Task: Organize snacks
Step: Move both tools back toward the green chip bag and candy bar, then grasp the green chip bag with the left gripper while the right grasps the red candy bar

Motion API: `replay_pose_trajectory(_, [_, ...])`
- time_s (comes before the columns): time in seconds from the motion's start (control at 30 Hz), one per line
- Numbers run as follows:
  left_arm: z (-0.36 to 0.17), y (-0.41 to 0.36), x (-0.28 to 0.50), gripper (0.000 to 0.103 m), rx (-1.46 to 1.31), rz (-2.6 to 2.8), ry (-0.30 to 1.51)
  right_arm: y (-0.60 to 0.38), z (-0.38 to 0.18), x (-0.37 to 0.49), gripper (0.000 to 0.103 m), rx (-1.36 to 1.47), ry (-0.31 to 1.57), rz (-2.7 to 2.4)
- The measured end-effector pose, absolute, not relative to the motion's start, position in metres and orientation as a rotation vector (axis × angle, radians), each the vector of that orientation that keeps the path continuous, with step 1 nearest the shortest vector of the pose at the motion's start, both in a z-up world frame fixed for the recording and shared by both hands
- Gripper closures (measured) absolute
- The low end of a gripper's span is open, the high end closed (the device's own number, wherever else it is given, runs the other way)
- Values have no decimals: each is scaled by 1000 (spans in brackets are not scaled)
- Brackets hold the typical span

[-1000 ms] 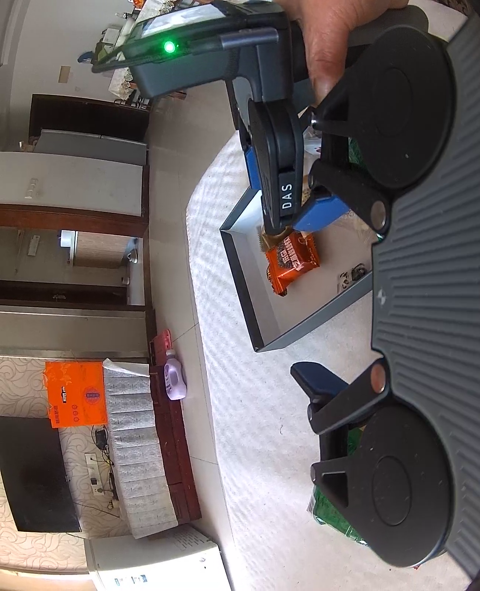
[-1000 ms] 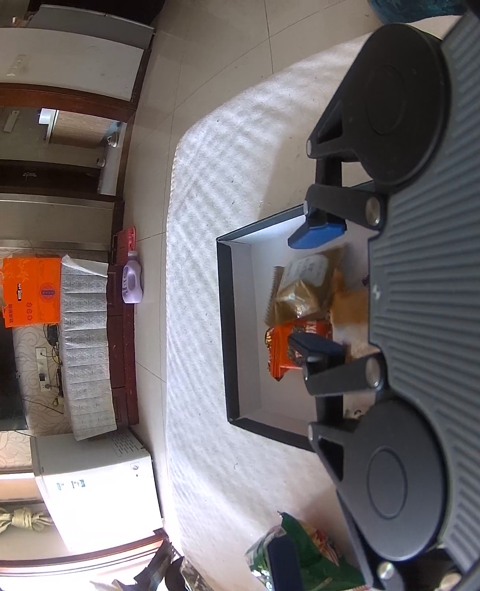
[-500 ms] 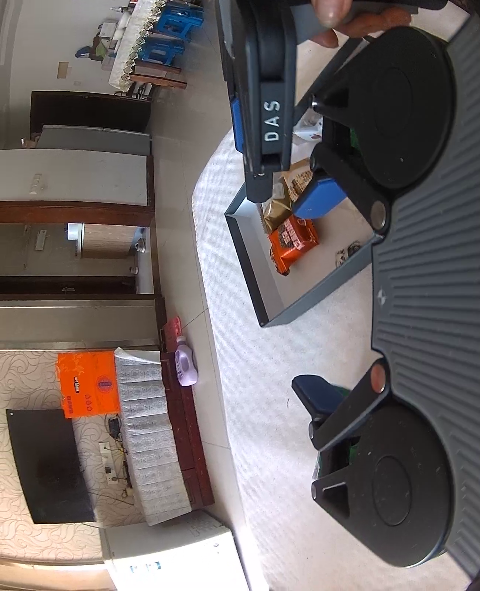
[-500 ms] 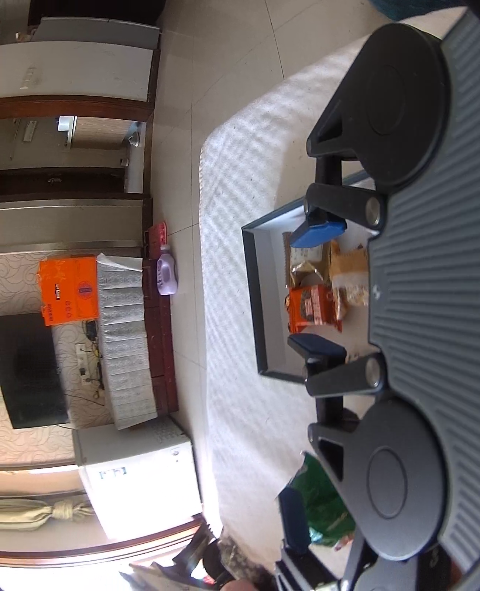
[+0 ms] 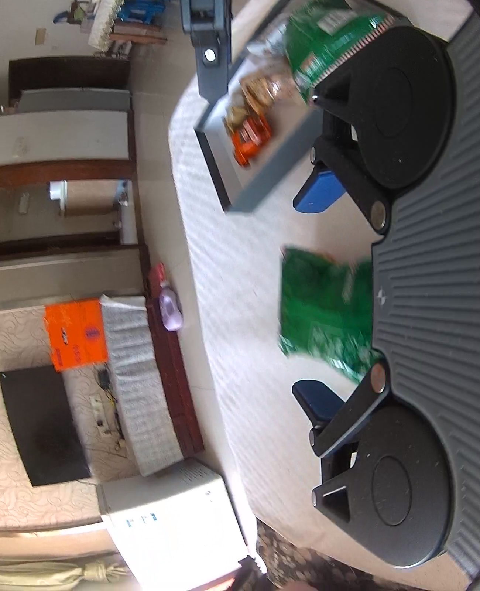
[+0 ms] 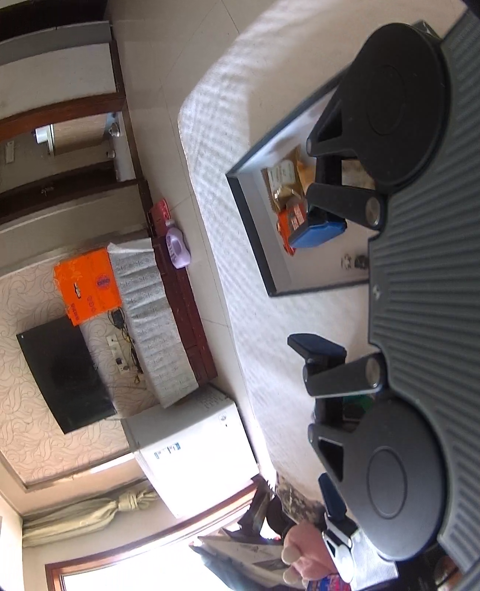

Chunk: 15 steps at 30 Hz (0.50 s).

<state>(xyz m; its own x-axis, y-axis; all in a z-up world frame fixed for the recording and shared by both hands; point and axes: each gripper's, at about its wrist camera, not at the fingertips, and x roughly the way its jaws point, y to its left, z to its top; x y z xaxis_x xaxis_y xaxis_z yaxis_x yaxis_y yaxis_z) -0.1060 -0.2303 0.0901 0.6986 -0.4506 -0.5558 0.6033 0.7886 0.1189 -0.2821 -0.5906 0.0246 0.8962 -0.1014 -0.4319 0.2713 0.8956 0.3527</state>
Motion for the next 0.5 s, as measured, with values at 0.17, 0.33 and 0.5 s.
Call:
replay_pose_trajectory(0.17, [73, -205, -73, 4, 237, -585, 634, -576, 19, -267, 49, 400, 458, -155])
replay_pose_trajectory(0.33, [64, -220, -68, 4, 244, -659, 648, -565, 16, -262, 49, 367, 488, -126])
replay_pose_trajectory(0.5, [46, -253, -59, 0, 313, -619, 656, -560, 12, -258, 49, 350, 516, -115])
